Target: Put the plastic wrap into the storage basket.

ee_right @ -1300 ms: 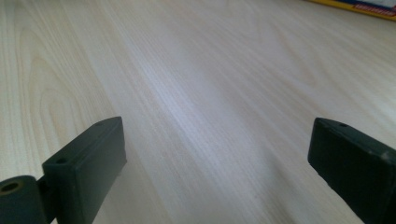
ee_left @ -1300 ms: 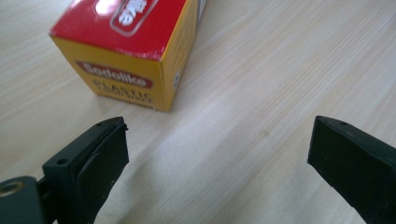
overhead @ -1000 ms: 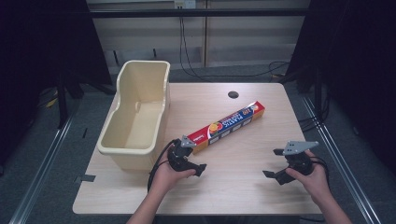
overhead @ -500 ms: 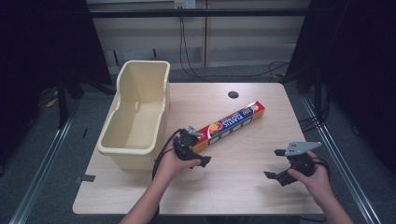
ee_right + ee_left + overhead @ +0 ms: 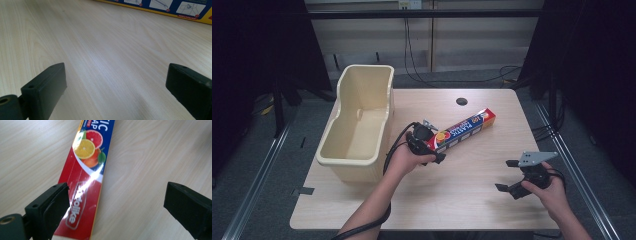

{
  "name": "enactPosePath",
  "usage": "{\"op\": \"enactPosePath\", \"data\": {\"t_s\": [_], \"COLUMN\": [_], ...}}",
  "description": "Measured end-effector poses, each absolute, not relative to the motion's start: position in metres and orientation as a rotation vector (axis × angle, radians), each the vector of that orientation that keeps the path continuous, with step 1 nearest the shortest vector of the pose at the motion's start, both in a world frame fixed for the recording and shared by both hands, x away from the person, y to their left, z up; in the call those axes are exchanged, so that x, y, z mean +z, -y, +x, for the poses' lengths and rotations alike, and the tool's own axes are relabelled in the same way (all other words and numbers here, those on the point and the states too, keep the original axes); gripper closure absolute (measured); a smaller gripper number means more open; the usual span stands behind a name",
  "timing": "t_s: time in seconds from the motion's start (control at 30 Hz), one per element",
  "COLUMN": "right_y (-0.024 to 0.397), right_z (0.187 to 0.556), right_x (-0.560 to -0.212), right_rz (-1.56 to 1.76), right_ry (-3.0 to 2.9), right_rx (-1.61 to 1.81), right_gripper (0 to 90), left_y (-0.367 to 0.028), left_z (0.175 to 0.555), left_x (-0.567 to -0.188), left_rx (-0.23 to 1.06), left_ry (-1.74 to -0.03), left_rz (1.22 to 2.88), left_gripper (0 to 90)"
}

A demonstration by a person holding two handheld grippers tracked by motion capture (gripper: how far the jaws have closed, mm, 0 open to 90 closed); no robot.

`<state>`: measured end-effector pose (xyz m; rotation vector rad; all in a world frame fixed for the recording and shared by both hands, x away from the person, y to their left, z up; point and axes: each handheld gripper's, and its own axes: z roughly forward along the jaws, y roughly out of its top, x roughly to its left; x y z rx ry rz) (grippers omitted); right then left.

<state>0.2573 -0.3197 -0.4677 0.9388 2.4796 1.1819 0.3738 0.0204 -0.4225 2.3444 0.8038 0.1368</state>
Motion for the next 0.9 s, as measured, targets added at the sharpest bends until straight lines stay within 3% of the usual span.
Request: {"op": "enactPosePath", "data": {"t_s": [0.9], "right_y": [0.322], "right_z": [0.257], "right_x": [-0.469], "right_rz": [0.936], "right_ry": [-2.477], "right_rx": [1.21], "right_gripper": [2.8], "left_y": [0.032], "left_z": [0.427], "left_x": [-0.428], "left_rx": [0.085], "left_ry": [-0.837], "left_rz": [2.333], "left_gripper": [8.3]}}
